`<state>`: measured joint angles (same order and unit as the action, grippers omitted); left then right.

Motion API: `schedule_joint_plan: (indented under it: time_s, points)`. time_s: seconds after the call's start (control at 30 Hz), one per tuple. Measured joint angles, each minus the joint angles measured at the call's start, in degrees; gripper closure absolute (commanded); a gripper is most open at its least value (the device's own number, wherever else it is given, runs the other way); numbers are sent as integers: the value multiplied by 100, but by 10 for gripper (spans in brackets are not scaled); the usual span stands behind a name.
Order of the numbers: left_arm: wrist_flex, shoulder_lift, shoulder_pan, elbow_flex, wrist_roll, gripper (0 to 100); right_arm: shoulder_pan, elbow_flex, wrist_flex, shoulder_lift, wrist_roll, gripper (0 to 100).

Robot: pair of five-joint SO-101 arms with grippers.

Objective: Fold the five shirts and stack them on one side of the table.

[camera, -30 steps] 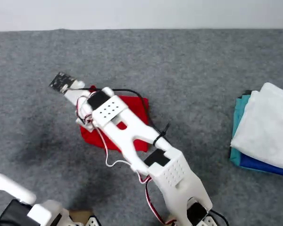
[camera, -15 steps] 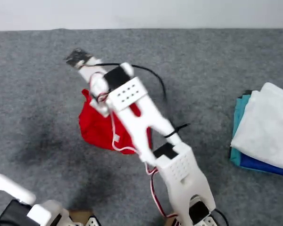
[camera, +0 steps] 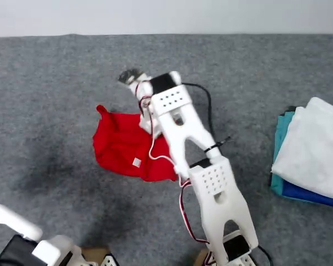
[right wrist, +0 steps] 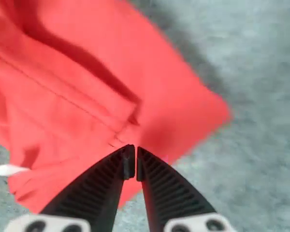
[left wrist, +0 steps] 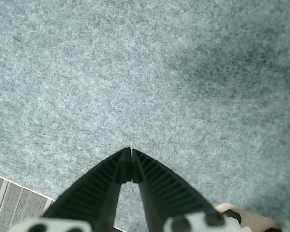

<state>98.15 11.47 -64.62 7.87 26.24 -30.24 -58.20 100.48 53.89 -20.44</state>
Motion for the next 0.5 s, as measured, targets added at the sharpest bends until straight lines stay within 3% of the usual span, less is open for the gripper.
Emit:
schedule_joint_plan:
  time_s: [0.27, 0.5]
  points:
    - [0, 0, 0, 0, 0, 992, -1424, 0, 0, 246, 0, 990]
    - [0, 0, 0, 0, 0, 992, -2479, 0, 0, -431, -18, 990]
